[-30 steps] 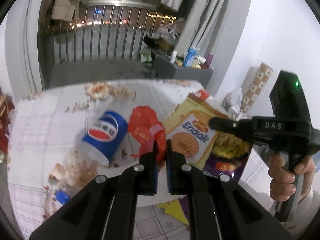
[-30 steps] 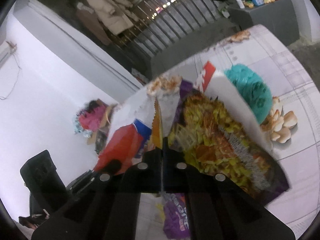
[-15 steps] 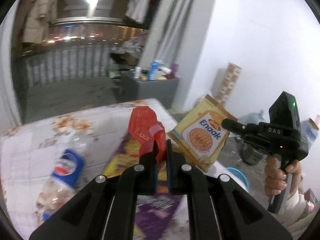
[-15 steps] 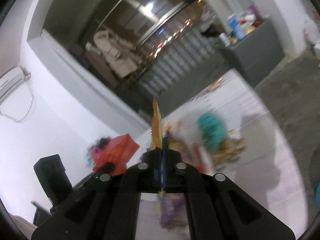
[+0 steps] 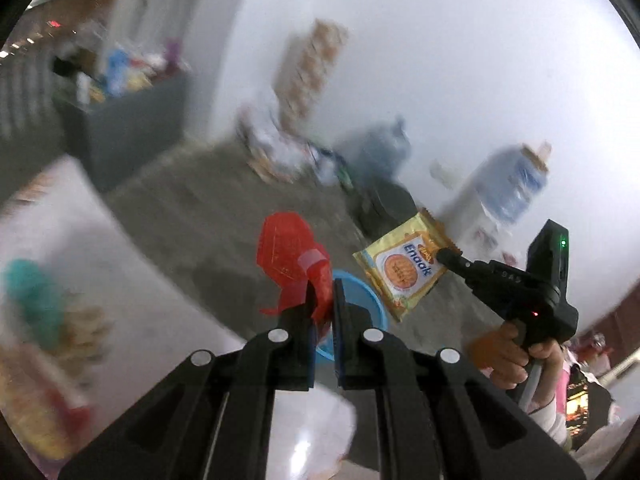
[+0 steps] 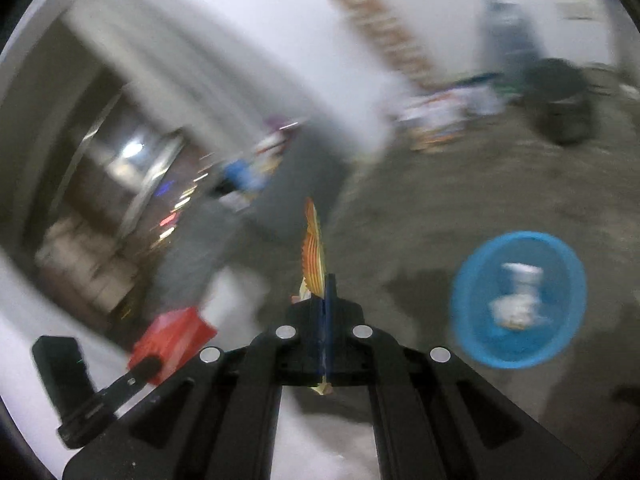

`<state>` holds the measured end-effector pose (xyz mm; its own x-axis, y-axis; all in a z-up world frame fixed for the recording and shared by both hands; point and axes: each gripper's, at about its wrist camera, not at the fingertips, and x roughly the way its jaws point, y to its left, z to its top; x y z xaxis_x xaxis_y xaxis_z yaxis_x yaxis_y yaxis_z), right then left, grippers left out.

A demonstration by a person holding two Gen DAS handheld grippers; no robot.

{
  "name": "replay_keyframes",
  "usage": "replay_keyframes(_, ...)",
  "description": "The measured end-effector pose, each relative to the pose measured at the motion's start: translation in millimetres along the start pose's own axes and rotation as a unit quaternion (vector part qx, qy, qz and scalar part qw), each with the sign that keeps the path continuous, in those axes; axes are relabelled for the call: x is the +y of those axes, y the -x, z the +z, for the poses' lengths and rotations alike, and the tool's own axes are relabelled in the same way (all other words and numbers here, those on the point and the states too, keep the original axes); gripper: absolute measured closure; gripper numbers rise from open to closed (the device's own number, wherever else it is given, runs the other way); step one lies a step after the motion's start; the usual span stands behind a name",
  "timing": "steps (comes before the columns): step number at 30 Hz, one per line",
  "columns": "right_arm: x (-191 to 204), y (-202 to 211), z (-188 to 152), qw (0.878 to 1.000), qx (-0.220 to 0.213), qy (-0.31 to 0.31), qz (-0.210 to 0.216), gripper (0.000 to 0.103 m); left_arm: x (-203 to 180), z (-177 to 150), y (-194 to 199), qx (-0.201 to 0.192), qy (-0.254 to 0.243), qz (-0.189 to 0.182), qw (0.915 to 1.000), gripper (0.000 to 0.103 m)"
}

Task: Collect trash
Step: 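Carry both items over the wastebasket and open both tools to drop them, then move both tools back over the table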

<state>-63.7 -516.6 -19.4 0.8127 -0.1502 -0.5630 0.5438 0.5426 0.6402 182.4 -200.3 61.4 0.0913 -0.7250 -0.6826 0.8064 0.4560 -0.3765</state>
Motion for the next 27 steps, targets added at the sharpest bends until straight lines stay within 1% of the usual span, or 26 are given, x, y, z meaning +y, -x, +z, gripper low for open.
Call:
replay_keyframes(1, -8, -1, 1, 1.0, -0.004, -0.006, -0.018, 0.103, -8, 6, -28, 0.028, -0.001, -0.011, 0.9995, 0.096)
replay_keyframes(5, -42, -17, 2, 0.995, -0.008, -0.022, -0.098, 0.103, -29, 16, -105, 0.094, -0.019, -0.008, 0.9954, 0.096)
replay_keyframes(6, -48, -23, 1, 0.994, -0.005, -0.025, -0.111, 0.103, -33, 15, -120, 0.108, -0.021, -0.007, 0.9939, 0.096)
replay_keyframes(7, -58, -27, -3, 0.992, 0.001, -0.03, -0.12, 0.103, -39, 16, -144, 0.128, -0.026, -0.009, 0.9914, 0.096)
replay_keyframes(9, -73, -43, -7, 0.989, 0.016, -0.04, -0.139, 0.103, -49, 13, -170, 0.148, -0.036, -0.004, 0.9882, 0.096)
replay_keyframes(10, -77, -48, -11, 0.988, 0.022, -0.044, -0.147, 0.103, -55, 12, -190, 0.163, -0.042, -0.008, 0.9857, 0.096)
replay_keyframes(12, -94, -65, -13, 0.986, 0.036, -0.059, -0.151, 0.103, -66, 10, -215, 0.179, -0.047, -0.008, 0.9827, 0.096)
replay_keyframes(14, -108, -78, -14, 0.983, 0.045, -0.069, -0.163, 0.099, -73, 8, -248, 0.201, -0.05, -0.016, 0.9781, 0.095)
replay_keyframes(16, -121, -92, -15, 0.982, 0.059, -0.077, -0.163, 0.098, -78, 5, -273, 0.221, -0.057, -0.015, 0.9734, 0.09)
replay_keyframes(18, -136, -108, -22, 0.977, 0.08, -0.085, -0.176, 0.084, -79, 0, -296, 0.237, -0.058, -0.01, 0.9697, 0.063)
replay_keyframes(19, -140, -111, -26, 0.976, 0.087, -0.087, -0.179, 0.072, -77, -3, -306, 0.243, -0.058, -0.003, 0.9683, 0.058)
replay_keyframes(20, -146, -115, -30, 0.975, 0.092, -0.092, -0.178, 0.068, -75, -6, -314, 0.247, -0.059, 0.005, 0.9672, 0.054)
replay_keyframes(22, -154, -115, -37, 0.972, 0.097, -0.107, -0.184, 0.066, -73, -8, -320, 0.251, -0.056, 0.022, 0.966, 0.051)
replay_keyframes(23, -154, -111, -40, 0.972, 0.098, -0.111, -0.184, 0.064, -73, -7, -322, 0.251, -0.053, 0.024, 0.9662, 0.048)
replay_keyframes(27, -153, -94, -41, 0.972, 0.091, -0.111, -0.188, 0.06, -72, -2, -307, 0.23, -0.051, 0.025, 0.9715, 0.042)
